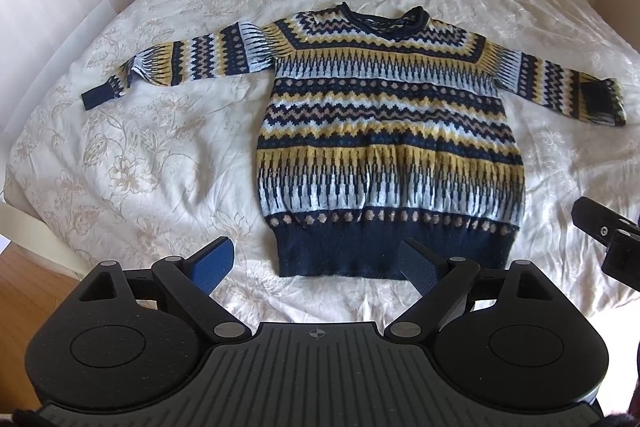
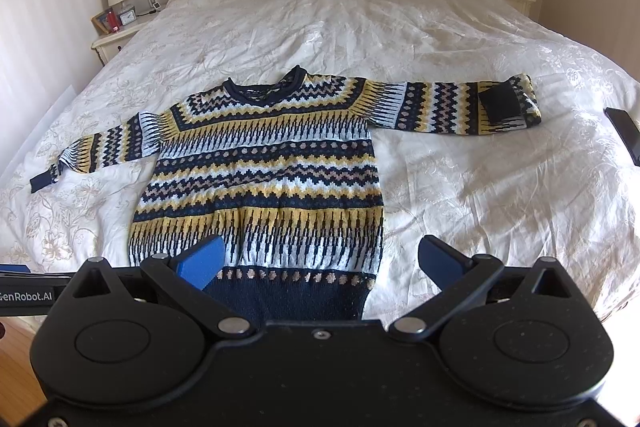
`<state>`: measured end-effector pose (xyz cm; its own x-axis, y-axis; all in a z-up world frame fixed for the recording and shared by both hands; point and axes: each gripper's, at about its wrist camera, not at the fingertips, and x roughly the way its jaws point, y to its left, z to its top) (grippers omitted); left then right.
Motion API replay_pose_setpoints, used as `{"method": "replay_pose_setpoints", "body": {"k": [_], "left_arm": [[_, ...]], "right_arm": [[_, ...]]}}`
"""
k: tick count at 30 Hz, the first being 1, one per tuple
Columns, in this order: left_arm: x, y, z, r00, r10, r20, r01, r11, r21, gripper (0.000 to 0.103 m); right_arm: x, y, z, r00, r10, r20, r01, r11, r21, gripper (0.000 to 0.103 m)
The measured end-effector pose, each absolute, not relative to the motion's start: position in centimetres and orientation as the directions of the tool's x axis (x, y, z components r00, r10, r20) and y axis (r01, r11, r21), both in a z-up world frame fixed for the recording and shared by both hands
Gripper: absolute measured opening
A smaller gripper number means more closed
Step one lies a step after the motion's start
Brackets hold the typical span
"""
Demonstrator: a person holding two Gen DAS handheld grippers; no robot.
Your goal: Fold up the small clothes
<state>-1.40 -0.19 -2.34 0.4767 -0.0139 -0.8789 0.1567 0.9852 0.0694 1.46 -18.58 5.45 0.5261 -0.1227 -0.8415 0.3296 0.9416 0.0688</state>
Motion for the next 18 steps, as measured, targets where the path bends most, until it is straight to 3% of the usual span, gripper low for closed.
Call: {"method": "replay_pose_setpoints", "body": {"k": [18], "left_arm": [[0.6,-0.3,-3.0,0.421,0.008,-0.907,0.141,0.987,0.074,0.09]], "right_arm": [[2.4,-18.7,4.2,0.492,-0.075,-0.868,0.325,0.94,0.103,0.102]]}}
